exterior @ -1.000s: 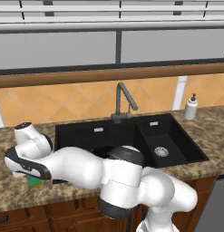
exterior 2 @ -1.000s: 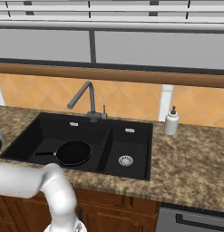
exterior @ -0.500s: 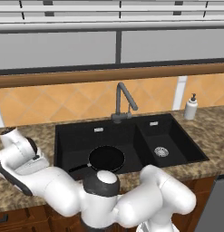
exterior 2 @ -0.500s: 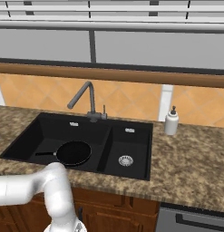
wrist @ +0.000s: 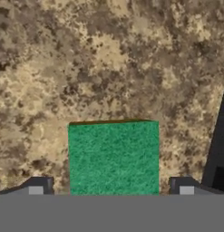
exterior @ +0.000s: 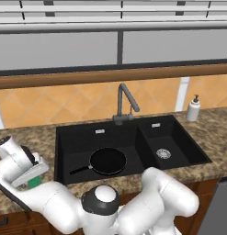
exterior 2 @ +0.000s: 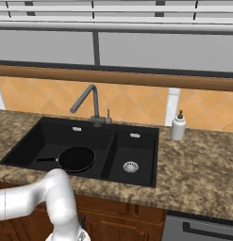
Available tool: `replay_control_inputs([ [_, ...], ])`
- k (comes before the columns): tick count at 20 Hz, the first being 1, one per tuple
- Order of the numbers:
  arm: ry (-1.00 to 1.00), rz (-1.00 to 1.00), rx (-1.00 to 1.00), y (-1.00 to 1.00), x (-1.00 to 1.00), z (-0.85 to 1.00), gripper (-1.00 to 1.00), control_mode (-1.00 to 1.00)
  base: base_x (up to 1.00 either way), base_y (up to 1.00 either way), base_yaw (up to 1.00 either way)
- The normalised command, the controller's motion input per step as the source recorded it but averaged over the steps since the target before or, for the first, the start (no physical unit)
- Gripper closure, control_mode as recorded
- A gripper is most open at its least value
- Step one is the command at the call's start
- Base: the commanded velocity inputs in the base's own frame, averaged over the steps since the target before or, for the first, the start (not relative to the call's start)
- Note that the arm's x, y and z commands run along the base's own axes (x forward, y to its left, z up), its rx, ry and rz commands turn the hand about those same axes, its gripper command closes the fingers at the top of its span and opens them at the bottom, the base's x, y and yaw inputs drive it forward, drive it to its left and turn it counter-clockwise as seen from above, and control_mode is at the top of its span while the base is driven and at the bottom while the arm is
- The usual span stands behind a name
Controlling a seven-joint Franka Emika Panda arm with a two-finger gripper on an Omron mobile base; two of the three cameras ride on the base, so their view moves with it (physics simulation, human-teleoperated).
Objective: Pick the pan and sponge and place them into the sink. Then turn on the water.
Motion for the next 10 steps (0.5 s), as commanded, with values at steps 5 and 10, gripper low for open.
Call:
replay_control_inputs([
  [5, -0.13, 0.14, 0.08, -0.75, -0.58, -0.51, -1.00, -1.00, 0.00, 0.00, 0.00],
  [10, -0.02, 0.16, 0.18, -0.61, -0.15, -0.93, -1.00, -1.00, 0.00, 0.00, 0.00],
])
